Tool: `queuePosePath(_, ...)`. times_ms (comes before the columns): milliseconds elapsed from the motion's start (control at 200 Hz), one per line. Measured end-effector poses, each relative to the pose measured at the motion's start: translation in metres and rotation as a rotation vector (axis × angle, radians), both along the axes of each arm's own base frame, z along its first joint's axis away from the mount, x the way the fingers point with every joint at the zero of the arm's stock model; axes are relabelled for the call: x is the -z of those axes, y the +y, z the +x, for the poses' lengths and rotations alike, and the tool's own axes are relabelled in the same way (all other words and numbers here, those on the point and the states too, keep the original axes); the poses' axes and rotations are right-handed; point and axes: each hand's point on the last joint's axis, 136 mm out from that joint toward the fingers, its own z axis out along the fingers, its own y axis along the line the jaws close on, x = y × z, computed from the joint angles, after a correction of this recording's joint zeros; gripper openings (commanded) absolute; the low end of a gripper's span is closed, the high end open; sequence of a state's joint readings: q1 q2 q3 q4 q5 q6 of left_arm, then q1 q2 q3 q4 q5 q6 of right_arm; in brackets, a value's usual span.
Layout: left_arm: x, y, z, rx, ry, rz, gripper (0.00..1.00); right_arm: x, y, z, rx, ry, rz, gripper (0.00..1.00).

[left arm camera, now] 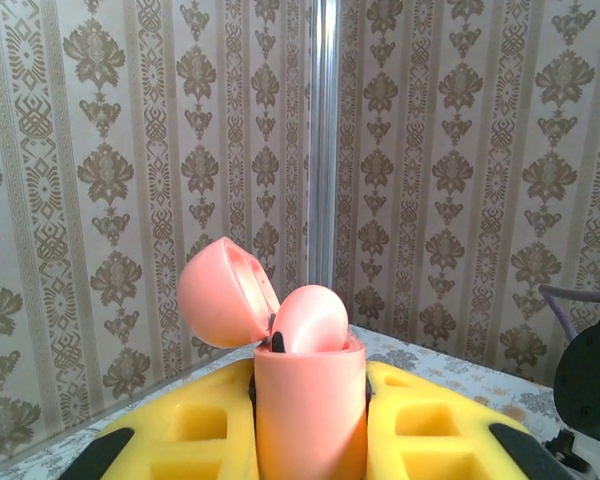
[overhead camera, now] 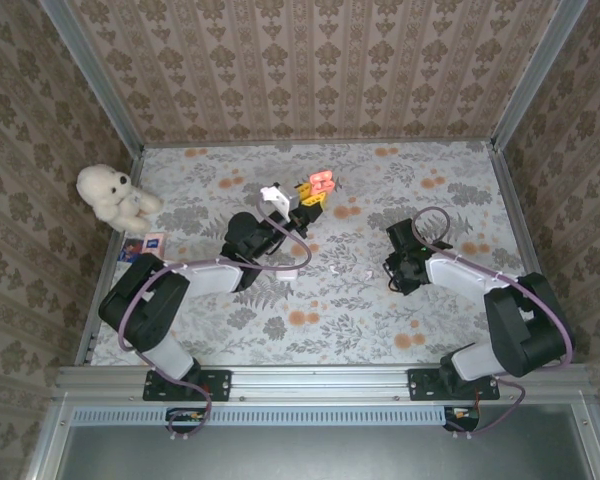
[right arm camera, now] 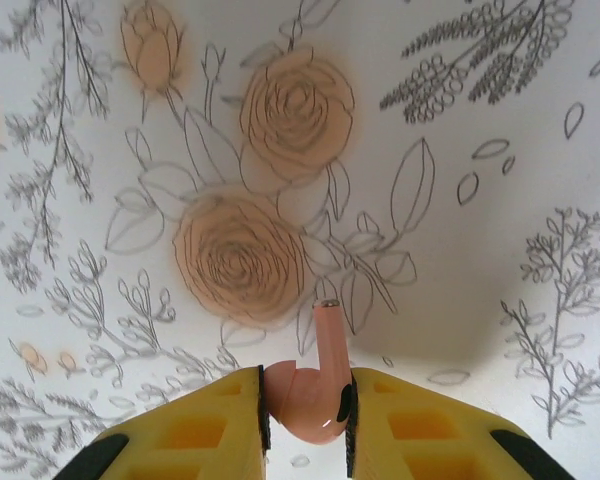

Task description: Insert wireless bluetooth earbuds into charging case

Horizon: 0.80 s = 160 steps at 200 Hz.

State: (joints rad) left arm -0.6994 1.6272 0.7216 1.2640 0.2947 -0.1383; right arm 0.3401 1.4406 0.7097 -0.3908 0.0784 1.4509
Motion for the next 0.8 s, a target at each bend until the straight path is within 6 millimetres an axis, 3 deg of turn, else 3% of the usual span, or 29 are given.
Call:
queuePosePath(190, 0.003, -0.002, 0.001, 0.008, 0.005, 0.004, 0.00, 0.009, -0.004, 0.004, 0.178, 0.009, 0.037, 0.27)
queuePosePath(360, 0.003, -0.003, 0.000, 0.015, 0.004, 0.004, 0.00, 0.006, -0.003, 0.018, 0.297, -0.057, 0.099, 0.54)
queuePosePath(540, 0.002, -0.003, 0.000, 0.018, 0.003, 0.005, 0.00, -0.006, 0.000, 0.032, 0.281, -0.124, 0.127, 0.56)
queuePosePath(630, 0.003, -0.001, 0.002, 0.015, 0.002, 0.006, 0.00, -0.027, 0.001, 0.035, 0.200, -0.166, 0.105, 0.56)
queuePosePath(800, 0.001, 0.004, 0.005, 0.010, 0.000, 0.008, 0.00, -0.095, -0.007, 0.065, -0.017, -0.326, 0.008, 0.55)
